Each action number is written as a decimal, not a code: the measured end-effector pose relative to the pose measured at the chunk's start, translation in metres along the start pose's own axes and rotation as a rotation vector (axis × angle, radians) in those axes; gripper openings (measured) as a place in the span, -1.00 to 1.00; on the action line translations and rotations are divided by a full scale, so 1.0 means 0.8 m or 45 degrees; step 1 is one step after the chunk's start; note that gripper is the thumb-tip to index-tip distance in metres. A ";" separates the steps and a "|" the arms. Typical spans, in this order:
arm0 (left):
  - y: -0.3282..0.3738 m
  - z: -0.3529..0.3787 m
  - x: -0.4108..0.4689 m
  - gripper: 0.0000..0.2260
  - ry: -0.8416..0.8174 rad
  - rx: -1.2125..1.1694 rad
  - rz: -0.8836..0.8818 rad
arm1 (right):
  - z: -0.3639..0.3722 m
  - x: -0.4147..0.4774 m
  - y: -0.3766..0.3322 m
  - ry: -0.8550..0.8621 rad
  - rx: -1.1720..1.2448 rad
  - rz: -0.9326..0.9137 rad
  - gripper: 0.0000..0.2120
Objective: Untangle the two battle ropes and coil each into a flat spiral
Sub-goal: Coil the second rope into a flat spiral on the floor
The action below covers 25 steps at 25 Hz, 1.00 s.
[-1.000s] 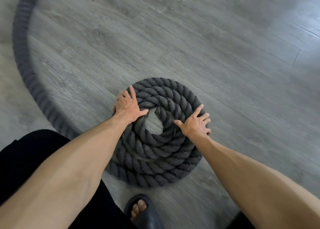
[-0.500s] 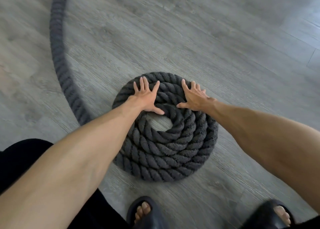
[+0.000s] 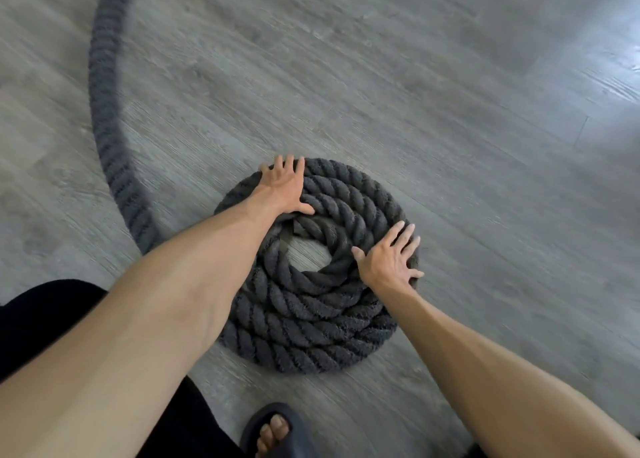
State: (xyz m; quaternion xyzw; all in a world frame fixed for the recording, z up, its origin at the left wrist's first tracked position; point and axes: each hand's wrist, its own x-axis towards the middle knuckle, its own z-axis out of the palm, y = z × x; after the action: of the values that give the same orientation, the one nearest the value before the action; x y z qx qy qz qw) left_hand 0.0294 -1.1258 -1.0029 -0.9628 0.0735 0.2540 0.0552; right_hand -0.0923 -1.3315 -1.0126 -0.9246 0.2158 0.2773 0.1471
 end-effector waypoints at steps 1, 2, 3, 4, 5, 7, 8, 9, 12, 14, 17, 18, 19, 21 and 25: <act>0.000 -0.001 -0.005 0.12 0.004 0.008 -0.025 | -0.001 0.000 0.004 -0.017 0.023 -0.007 0.07; -0.003 -0.004 -0.009 0.10 0.014 0.019 -0.067 | -0.006 0.007 0.002 -0.036 0.026 -0.042 0.08; -0.008 -0.005 -0.013 0.08 0.012 0.033 -0.114 | -0.013 0.015 -0.005 -0.057 0.010 -0.091 0.07; -0.016 -0.003 -0.018 0.07 -0.010 0.028 -0.163 | -0.019 0.022 -0.015 -0.069 -0.036 -0.152 0.06; -0.023 0.000 -0.024 0.06 -0.036 0.014 -0.219 | -0.025 0.028 -0.024 -0.077 -0.108 -0.218 0.05; -0.043 0.007 -0.038 0.11 -0.099 -0.027 -0.347 | -0.034 0.040 -0.047 -0.093 -0.240 -0.352 0.04; -0.054 0.011 -0.044 0.13 -0.126 -0.067 -0.403 | -0.039 0.049 -0.061 -0.103 -0.280 -0.417 0.03; -0.065 0.016 -0.047 0.14 -0.147 -0.098 -0.448 | -0.043 0.058 -0.075 -0.109 -0.319 -0.486 0.03; -0.086 0.023 -0.056 0.11 -0.218 -0.159 -0.559 | -0.053 0.087 -0.121 -0.092 -0.366 -0.642 0.01; -0.097 0.029 -0.059 0.10 -0.221 -0.140 -0.666 | -0.048 0.105 -0.146 -0.007 -0.366 -0.652 -0.01; -0.105 0.032 -0.060 0.10 -0.214 -0.190 -0.787 | -0.055 0.123 -0.190 0.055 -0.338 -0.594 0.05; -0.104 0.032 -0.057 0.10 -0.225 -0.193 -0.803 | -0.061 0.128 -0.198 0.047 -0.319 -0.565 0.09; -0.105 0.030 -0.052 0.10 -0.240 -0.204 -0.807 | -0.066 0.130 -0.200 0.030 -0.299 -0.524 0.12; -0.112 0.021 -0.048 0.11 -0.285 -0.278 -0.819 | -0.067 0.118 -0.184 -0.042 -0.238 -0.400 0.15; -0.120 -0.008 -0.021 0.18 -0.264 -0.257 -0.625 | -0.028 0.053 -0.117 -0.187 -0.210 -0.246 0.31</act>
State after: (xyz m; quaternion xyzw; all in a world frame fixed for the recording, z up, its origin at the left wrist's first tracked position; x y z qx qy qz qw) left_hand 0.0340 -1.0304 -0.9827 -0.9213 -0.1935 0.3362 0.0260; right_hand -0.0051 -1.2728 -1.0052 -0.9272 0.0909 0.3456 0.1123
